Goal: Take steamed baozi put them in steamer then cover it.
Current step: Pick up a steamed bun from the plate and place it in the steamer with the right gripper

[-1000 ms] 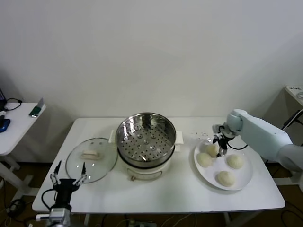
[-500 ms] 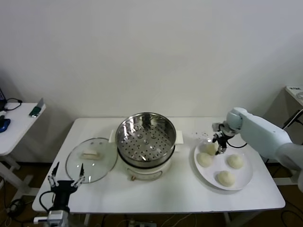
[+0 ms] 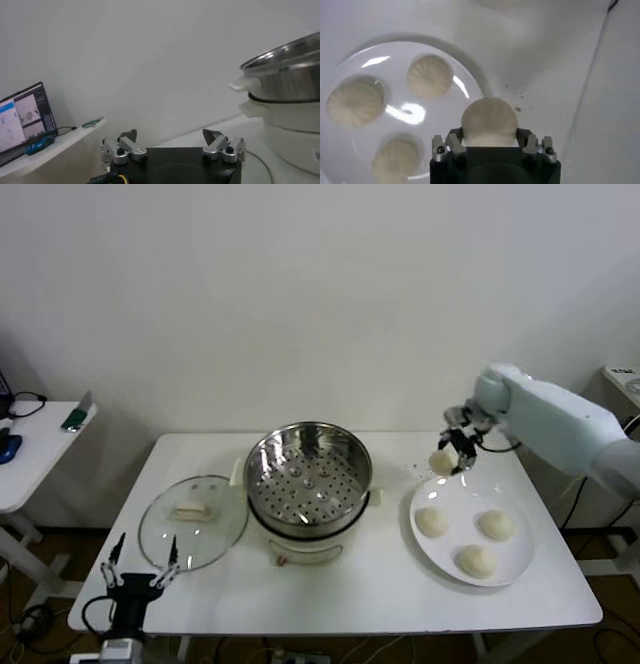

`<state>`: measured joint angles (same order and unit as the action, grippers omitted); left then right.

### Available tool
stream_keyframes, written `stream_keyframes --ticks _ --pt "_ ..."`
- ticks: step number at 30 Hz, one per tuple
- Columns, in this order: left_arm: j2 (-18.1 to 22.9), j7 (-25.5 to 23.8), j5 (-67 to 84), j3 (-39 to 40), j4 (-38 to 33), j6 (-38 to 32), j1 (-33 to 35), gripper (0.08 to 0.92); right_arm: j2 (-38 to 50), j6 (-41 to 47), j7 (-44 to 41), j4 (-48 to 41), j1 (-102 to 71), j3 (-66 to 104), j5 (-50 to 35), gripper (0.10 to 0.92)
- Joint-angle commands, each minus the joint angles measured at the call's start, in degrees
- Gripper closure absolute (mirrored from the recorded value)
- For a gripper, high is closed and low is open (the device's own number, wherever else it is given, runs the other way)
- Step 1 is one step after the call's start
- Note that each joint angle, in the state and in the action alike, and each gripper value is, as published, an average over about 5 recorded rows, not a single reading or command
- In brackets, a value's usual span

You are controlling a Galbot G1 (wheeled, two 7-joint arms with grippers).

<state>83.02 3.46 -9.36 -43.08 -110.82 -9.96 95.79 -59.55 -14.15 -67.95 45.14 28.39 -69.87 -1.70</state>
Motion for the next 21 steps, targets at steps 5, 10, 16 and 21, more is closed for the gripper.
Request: stream_keyframes --ticks 5,10,16,21 --pt "-0.51 0.15 -0.37 0.33 -0.19 -0.54 1.38 0.177 -15.4 -16.14 -4.9 3.59 13.5 -4.37 2.08 0.321" --pt "-0.45 0.47 -0.25 0.46 -0.16 0.01 1.3 0.177 -19.74 -18.18 -4.93 5.84 11.72 -3.04 4.87 0.321" --pt "-0.85 1.32 0.11 0.56 0.08 0.67 1.36 0.177 -23.88 -21.34 -4.64 6.6 7.19 -0.31 12.25 0.321" --pt "-1.66 1.4 0.53 0.55 0.33 1.17 1.44 0.177 -26.95 -23.6 -3.09 5.35 2.68 2.43 19.74 0.321"
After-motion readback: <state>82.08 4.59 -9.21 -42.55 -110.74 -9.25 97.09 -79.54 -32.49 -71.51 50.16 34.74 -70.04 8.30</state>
